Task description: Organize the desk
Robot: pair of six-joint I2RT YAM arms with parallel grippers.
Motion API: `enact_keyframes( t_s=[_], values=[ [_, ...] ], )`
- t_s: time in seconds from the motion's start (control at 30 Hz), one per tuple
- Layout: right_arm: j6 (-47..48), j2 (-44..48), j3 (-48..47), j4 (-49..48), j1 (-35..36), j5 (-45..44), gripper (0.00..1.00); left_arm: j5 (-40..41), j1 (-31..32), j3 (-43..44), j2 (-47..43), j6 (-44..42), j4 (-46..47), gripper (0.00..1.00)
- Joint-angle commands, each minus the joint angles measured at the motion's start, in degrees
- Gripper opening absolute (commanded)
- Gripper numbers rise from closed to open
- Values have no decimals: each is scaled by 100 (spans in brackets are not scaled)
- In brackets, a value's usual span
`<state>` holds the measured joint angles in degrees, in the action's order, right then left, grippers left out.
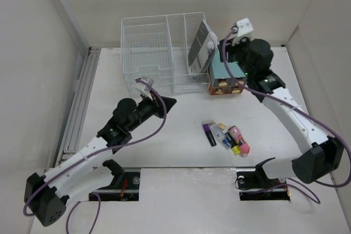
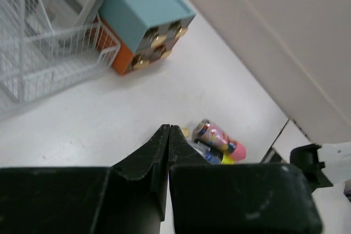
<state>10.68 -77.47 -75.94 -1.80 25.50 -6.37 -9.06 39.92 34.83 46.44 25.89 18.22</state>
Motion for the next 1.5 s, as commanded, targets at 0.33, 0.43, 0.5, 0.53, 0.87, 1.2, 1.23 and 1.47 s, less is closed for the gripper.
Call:
enact_keyframes(
  t_s=[0.33,0.43,0.5,0.53,0.87,1.2,1.23,1.47],
  values=[
    [-2402,918,1801,1368,-1116,2747,51,370,429,-292,1508,320,858,65],
    [-2729,718,2092,998,-1476,2755,55,308,569,-353,1667,372,1034,71],
    [-2930,427,2092,937,-1775,3000,57,308,569,-407,1667,373,1166,73],
    [-2983,113,2014,936,-1854,3114,57,361,622,-459,1667,425,1166,73],
    [-3212,-928,1670,348,-1873,3168,60,361,622,-635,1667,426,1290,73],
    [-3783,-1191,1732,-320,-1820,2914,60,414,622,-688,1667,373,1342,73],
    [-3853,-1243,1732,-321,-1820,2861,60,414,622,-688,1667,373,1342,73],
    [-3924,-1419,1732,-452,-1767,2694,60,414,622,-793,1562,373,1404,73]
  ],
)
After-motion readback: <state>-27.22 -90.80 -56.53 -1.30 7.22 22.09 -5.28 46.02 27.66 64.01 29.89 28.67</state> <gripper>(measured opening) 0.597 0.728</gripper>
